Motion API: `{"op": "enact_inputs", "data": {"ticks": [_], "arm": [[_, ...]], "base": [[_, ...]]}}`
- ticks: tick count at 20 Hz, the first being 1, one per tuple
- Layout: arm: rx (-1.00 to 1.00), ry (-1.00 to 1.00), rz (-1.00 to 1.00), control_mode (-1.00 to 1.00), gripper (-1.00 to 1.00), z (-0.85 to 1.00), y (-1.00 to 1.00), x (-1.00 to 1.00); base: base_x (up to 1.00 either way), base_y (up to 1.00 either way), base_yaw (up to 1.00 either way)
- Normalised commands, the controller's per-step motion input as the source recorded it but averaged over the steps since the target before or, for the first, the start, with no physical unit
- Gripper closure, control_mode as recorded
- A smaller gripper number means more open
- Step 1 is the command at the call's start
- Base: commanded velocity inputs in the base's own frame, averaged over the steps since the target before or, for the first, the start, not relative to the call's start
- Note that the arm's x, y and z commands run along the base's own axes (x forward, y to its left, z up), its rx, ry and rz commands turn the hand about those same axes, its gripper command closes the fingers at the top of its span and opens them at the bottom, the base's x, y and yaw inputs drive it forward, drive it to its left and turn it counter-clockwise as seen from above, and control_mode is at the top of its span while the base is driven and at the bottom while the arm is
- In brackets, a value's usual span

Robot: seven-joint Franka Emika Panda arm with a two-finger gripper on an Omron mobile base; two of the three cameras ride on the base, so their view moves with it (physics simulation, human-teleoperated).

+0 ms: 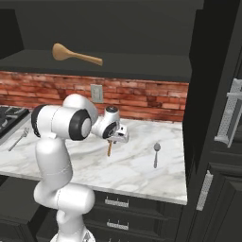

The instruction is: Organize the utensils by type. Pick up the wooden spoons from the counter and place them in the open cabinet. Then pick up the metallic utensils from the counter and place them in the open drawer.

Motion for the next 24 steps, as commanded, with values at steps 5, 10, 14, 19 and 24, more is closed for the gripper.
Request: {"op": "enact_inputs", "data": {"ticks": [5,10,14,19,24], "arm": [[0.18,0.00,0.04,-1.00,1.00,0.48,-0.22,-0.49],[0.10,-0.02,0.12,-1.00,1.00,0.58,-0.08,-0.65],[-0.01,-0.27,0.20,-1.00,1.00,0.45,0.00,-0.76],[-0.04,-0.28,0.28,-1.00,1.00,0.53,0.00,-0.59],[-0.08,-0.23,0.29,-1.00,1.00,0.55,0.00,-0.46]], "base": [[0.00,0.00,0.00],[0.00,0.00,0.00],[0.00,0.00,0.00],[0.00,0.00,0.00],[0.00,0.00,0.00]]}}
